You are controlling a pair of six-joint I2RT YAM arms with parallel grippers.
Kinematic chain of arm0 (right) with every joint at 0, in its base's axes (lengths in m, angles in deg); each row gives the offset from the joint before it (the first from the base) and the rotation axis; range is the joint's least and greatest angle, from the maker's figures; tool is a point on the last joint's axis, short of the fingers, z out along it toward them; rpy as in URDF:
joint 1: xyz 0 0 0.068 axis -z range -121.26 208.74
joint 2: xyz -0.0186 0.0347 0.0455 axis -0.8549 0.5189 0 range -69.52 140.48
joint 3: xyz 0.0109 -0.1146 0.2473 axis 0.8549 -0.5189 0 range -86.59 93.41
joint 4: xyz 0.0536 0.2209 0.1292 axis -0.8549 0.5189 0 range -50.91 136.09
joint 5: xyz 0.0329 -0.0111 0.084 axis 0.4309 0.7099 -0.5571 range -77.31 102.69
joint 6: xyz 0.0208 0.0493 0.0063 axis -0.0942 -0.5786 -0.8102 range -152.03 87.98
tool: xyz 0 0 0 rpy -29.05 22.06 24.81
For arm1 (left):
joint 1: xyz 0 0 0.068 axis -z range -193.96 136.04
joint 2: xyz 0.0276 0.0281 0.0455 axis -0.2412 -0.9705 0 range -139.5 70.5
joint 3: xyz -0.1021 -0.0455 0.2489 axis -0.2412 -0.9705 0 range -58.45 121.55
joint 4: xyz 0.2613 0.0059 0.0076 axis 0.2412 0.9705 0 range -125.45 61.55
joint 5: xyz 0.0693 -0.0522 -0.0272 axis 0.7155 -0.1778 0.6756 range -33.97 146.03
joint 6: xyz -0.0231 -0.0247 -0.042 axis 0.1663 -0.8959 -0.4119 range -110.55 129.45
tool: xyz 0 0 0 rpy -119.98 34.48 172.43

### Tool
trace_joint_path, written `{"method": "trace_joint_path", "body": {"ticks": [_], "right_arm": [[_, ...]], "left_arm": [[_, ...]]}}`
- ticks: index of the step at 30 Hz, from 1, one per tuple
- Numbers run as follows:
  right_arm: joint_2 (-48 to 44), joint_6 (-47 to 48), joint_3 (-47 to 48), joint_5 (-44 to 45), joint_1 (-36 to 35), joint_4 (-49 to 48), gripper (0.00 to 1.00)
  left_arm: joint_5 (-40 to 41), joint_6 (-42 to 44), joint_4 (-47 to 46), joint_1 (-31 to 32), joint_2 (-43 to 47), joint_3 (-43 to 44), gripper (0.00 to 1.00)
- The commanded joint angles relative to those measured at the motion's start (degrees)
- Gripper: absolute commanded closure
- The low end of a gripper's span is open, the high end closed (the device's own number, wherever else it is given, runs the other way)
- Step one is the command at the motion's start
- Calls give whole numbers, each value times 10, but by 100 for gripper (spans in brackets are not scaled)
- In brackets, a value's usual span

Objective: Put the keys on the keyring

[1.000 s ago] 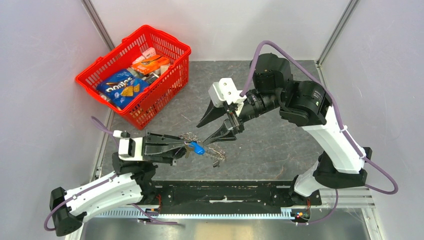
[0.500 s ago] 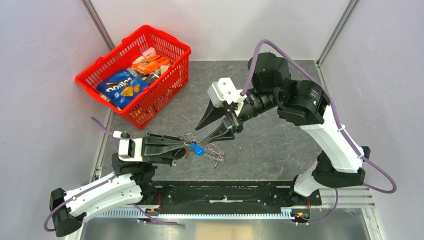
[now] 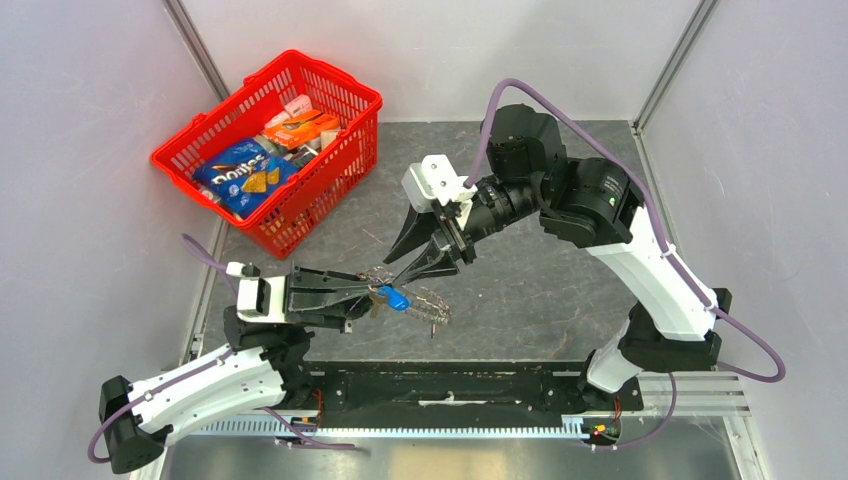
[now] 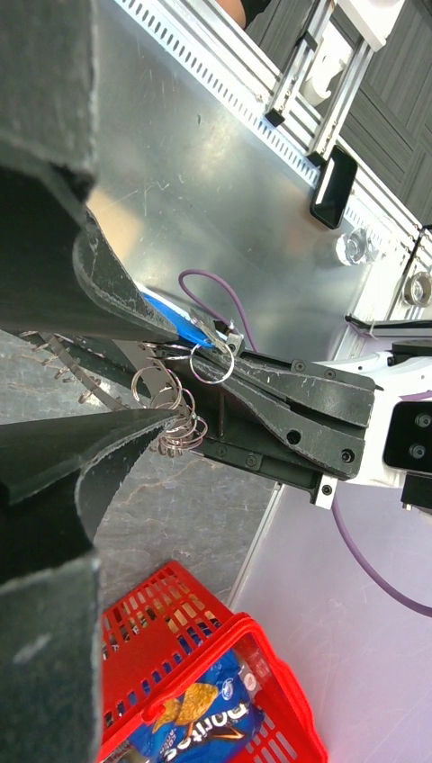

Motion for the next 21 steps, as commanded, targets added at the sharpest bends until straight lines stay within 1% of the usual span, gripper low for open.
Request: {"method": "trace_joint_path", "body": {"ticks": [1, 6, 13, 15, 17, 21], "right_arm": [[-6, 4, 15, -10, -2, -8, 62], [-4, 10, 14, -12, -2, -1, 66], [-3, 15, 12, -15, -2, 8, 68], [-2, 17, 10, -17, -2, 9, 71], [-2, 19, 10, -21, -2, 13, 78], [-3, 20, 10, -18, -2, 19, 100]], "left_arm": [[8, -8, -28, 2, 0, 2, 98], [9, -8, -34, 2, -3, 2, 98], [11, -7, -38, 2, -8, 3, 98], [12, -7, -38, 2, -8, 2, 98], [14, -6, -39, 2, -8, 3, 98], [16, -4, -40, 2, -6, 2, 98]]}}
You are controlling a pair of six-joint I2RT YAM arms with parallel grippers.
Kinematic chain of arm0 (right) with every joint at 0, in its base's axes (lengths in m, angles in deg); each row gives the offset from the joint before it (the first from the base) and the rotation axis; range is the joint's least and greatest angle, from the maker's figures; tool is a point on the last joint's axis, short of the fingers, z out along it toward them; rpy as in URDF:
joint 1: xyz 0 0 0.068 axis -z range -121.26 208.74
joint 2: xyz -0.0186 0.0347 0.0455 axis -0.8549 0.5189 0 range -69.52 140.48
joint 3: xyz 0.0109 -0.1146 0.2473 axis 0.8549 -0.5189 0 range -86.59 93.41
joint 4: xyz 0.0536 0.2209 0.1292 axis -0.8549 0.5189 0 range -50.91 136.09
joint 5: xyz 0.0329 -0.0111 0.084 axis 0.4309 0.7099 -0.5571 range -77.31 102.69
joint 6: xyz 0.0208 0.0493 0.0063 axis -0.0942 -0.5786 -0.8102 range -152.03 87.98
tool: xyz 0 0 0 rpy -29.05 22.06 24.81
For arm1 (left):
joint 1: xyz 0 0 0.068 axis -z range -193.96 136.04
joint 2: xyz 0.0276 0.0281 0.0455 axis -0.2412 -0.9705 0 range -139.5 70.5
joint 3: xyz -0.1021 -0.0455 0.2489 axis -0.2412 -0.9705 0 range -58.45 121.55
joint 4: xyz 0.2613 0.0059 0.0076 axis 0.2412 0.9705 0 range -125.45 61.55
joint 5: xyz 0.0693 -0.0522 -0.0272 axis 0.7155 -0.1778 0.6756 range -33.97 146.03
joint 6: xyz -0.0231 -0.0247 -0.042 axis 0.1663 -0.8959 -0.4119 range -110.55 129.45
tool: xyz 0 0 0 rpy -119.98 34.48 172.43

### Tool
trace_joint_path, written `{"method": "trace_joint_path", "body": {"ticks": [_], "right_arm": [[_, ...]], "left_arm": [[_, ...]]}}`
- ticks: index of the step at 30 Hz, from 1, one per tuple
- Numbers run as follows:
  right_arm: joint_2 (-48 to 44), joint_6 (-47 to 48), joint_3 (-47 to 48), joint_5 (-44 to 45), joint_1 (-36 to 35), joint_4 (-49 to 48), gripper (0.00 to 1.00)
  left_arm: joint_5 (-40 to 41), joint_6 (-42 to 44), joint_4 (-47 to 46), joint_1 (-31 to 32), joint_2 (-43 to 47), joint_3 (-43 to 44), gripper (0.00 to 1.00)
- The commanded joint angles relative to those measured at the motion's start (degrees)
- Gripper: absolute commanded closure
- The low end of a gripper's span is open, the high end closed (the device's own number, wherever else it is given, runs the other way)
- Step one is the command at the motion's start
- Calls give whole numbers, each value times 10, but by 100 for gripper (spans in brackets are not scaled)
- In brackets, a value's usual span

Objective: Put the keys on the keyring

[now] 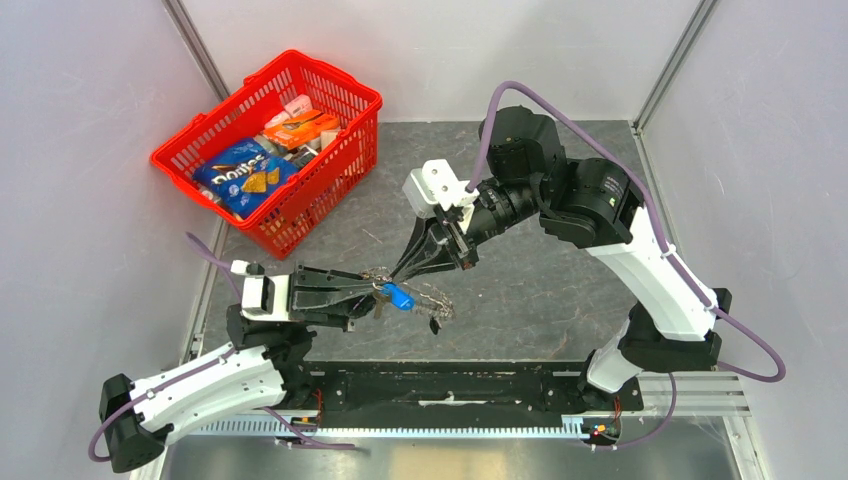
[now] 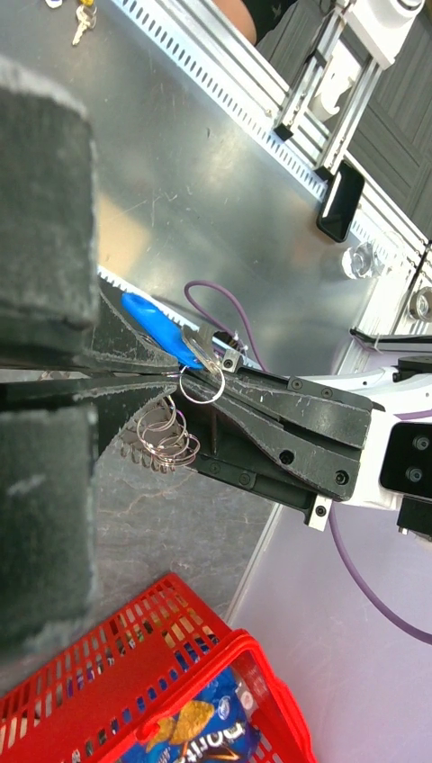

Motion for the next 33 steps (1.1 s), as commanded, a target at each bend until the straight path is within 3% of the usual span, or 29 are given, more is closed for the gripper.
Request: {"method": "trace_joint_path", "body": {"ticks": [1, 10, 24, 33], "right_arm": [[-4, 9, 9, -3, -2, 4, 100], [-11, -12, 9, 4, -2, -7, 100], [-112, -107, -76, 60, -1, -122, 100], [-141, -105, -109, 91, -1, -135, 100]], "left_arm": [[15, -3, -37, 2, 3, 4, 98], [7, -3, -34, 2, 4, 8, 98], [19, 18, 66, 2, 69, 1, 80], [26, -14, 153, 2, 83, 43, 74]]}}
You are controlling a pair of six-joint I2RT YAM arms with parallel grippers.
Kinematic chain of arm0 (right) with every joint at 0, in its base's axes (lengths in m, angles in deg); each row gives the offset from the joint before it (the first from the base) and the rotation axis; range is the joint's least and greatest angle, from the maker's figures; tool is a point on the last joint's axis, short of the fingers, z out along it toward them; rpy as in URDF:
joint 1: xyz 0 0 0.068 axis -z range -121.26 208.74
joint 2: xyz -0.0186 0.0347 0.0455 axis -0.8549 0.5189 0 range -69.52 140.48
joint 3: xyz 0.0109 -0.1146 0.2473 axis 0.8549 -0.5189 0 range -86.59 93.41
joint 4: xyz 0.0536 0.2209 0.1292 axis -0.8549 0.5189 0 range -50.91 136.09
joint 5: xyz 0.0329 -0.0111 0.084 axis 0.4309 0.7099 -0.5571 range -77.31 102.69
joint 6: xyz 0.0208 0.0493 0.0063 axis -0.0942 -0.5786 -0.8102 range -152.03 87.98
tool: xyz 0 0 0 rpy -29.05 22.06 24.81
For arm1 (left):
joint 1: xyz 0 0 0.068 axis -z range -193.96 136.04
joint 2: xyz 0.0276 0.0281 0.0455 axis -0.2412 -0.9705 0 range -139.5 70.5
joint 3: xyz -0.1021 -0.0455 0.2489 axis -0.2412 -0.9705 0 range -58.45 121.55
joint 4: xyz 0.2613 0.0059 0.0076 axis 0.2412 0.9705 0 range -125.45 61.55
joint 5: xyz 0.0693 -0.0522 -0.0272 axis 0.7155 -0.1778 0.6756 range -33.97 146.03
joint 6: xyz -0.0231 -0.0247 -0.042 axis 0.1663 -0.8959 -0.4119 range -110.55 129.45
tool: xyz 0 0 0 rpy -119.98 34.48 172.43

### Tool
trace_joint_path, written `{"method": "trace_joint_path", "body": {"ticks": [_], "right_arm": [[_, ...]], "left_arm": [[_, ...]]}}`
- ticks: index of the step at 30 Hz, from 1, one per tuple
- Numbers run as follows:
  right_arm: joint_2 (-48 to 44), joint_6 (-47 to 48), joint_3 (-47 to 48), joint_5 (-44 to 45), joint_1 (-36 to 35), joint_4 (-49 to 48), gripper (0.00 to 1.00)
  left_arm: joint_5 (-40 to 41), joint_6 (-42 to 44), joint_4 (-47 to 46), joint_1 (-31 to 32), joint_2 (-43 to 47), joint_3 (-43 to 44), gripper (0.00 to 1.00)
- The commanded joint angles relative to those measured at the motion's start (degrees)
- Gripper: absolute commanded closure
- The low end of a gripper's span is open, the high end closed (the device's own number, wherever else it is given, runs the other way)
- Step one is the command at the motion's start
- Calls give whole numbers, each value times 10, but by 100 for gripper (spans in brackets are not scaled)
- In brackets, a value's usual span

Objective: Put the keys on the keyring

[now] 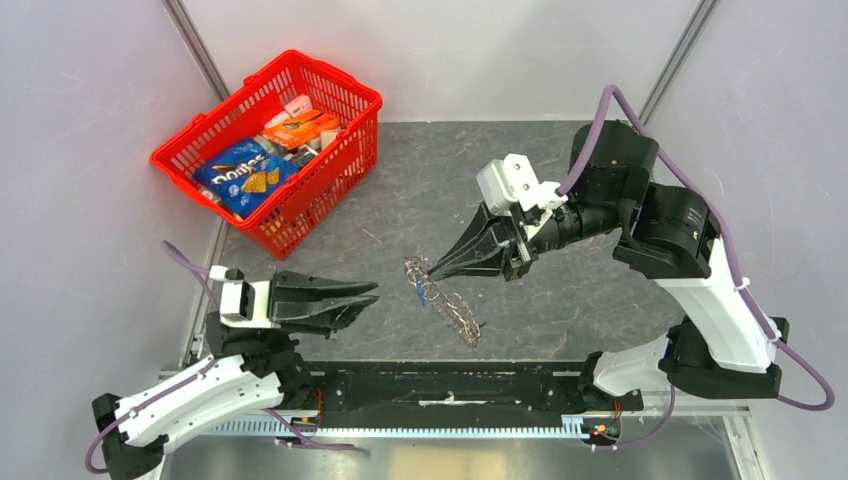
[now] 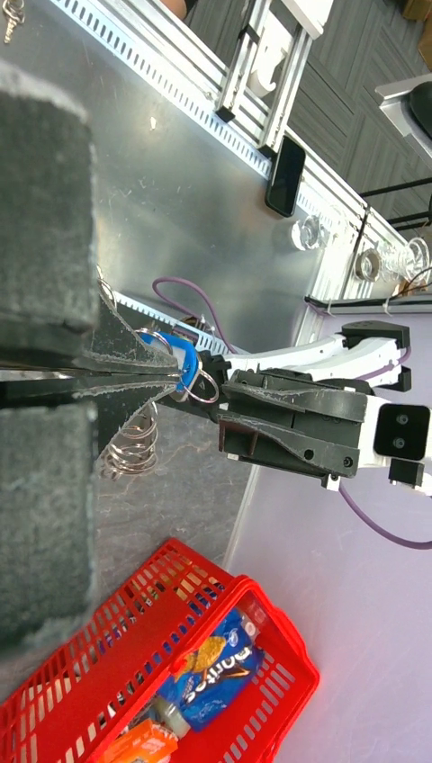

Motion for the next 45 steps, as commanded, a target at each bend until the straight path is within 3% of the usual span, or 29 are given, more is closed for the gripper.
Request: {"method": "trace_joint_path", "body": {"ticks": [1, 15, 24, 38, 45], "right_arm": [[-7, -6, -11, 25, 0, -43, 100], [-49, 7, -98, 50, 0, -58, 100], [-67, 42, -119, 51, 0, -53, 100], [-70, 49, -129, 42, 0, -59, 100], [-73, 46, -140, 40, 0, -68, 100]], "left_arm": [[13, -23, 71, 2, -13, 55, 74], [14, -84, 156, 2, -44, 136, 64], [56, -100, 348, 2, -54, 220, 60], [63, -220, 557, 2, -93, 310, 59], [61, -242, 592, 2, -89, 308, 59]]}}
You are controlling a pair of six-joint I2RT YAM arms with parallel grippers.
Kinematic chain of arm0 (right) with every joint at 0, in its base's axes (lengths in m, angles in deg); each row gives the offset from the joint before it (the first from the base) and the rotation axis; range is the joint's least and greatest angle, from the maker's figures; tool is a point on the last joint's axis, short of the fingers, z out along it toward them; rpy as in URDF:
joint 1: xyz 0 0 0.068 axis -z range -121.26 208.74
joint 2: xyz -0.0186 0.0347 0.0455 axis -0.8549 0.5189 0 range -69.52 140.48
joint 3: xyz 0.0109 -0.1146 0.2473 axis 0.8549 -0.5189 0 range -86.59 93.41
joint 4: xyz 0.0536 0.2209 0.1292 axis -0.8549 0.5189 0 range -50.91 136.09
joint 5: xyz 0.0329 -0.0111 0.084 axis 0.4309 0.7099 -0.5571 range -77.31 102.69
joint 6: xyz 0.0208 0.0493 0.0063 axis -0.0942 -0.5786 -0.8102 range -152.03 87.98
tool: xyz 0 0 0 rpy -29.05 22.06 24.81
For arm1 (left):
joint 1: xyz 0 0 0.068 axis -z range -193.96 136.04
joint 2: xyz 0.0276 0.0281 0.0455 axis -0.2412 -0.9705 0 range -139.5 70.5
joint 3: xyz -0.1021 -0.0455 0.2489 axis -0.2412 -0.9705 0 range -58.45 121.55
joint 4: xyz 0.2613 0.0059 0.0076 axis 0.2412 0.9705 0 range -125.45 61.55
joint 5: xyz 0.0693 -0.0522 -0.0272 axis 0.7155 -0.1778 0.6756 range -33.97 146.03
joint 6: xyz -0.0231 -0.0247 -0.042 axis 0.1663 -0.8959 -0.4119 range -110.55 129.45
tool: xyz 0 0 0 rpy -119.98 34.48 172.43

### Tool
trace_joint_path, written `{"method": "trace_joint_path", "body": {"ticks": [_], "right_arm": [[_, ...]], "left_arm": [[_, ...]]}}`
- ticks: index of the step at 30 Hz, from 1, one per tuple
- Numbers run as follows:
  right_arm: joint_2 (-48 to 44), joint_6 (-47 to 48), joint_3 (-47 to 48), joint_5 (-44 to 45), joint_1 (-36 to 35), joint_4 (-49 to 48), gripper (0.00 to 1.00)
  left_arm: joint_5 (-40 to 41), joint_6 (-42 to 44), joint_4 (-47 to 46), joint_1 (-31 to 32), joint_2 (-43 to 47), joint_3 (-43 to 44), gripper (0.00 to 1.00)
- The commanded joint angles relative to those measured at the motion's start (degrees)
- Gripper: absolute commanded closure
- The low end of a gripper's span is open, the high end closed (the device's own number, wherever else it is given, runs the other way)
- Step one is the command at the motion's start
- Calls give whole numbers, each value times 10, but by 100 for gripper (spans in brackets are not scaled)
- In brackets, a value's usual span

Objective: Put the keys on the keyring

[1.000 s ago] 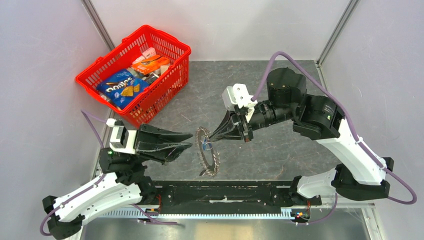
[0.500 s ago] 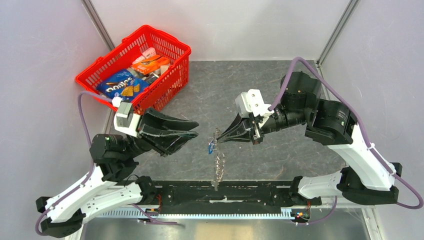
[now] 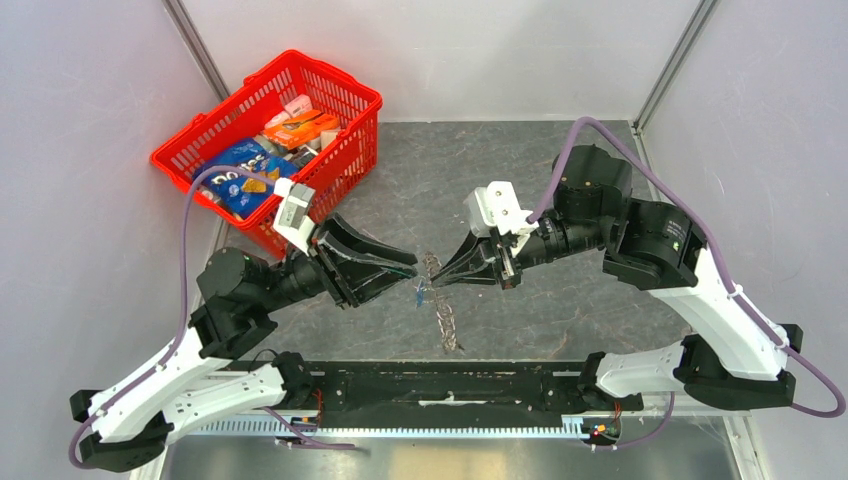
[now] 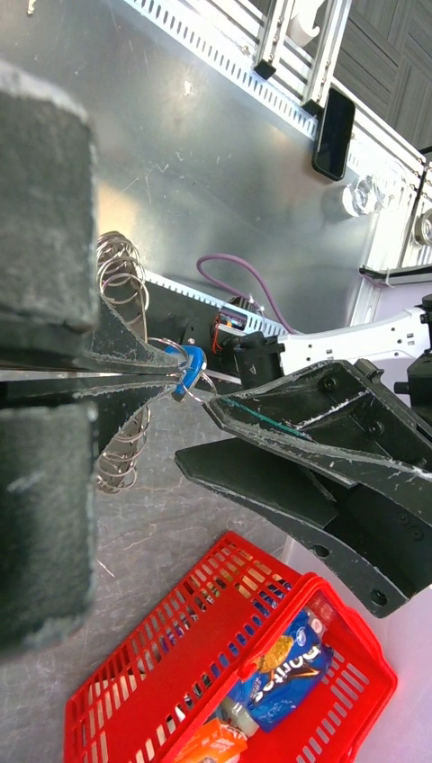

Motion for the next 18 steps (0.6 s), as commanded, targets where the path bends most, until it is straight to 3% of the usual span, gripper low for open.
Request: {"method": "trace_joint_path", "body": {"ticks": [1, 18], "right_arm": [[-13, 5, 0, -8, 0, -48, 100], [-1, 7, 4, 7, 0, -48, 100]], "left_arm": [[1, -38, 30, 2, 7, 11, 59], [-38, -67, 6, 2, 12, -9, 62]]}}
